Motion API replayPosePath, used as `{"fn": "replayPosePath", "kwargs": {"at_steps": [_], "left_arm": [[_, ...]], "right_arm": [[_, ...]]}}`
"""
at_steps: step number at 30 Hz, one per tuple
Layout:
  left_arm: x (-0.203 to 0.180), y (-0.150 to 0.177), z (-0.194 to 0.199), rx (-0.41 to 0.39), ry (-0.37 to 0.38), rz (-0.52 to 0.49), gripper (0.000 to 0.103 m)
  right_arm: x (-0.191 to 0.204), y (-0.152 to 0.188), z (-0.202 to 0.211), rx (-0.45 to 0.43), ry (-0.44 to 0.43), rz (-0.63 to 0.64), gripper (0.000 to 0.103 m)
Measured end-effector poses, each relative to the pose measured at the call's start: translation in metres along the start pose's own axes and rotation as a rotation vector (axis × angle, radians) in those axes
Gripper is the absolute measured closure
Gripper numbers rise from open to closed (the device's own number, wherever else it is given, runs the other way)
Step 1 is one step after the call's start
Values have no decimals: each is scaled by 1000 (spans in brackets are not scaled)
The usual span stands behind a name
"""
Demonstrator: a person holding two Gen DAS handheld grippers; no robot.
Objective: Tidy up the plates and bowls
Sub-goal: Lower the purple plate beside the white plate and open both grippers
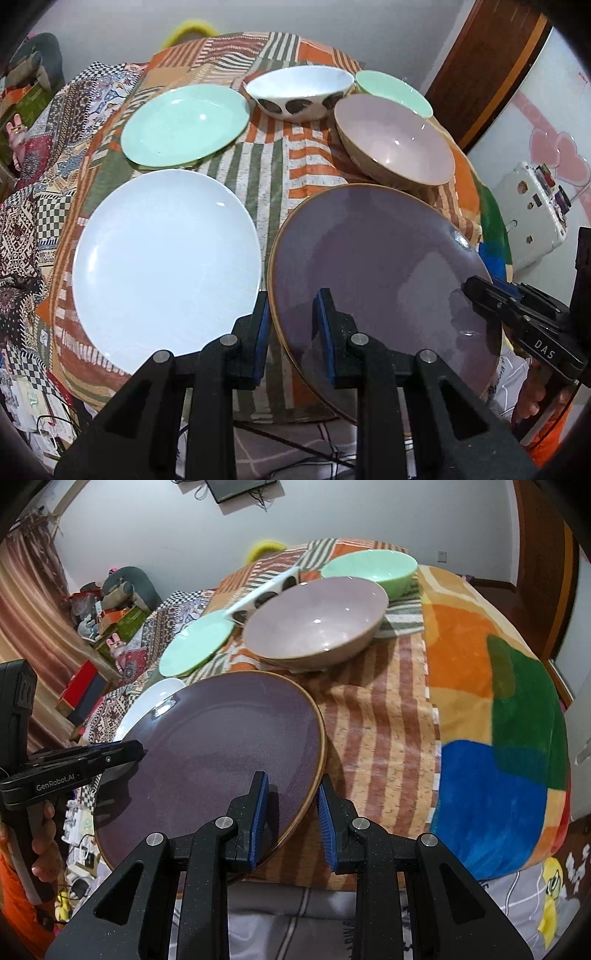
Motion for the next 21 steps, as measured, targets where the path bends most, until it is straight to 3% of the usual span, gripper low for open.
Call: {"fn": "replayPosePath", "kwargs": {"at_steps": [21], "left_arm": [[-2,-8,-50,106,38,-28,78]], "right_arm": [[-24,-5,-16,60,21,-72,79]]}}
Point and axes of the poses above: each gripper's, at about its wrist camera, not at the fingertips, and z roughly against the way its jaws point, x to its left, y to its underside, the point moved 1 cm from there along -z, roughly the way its jaws point, and after that the axes turned 15 degrees about -z, right-handed, at the moved point
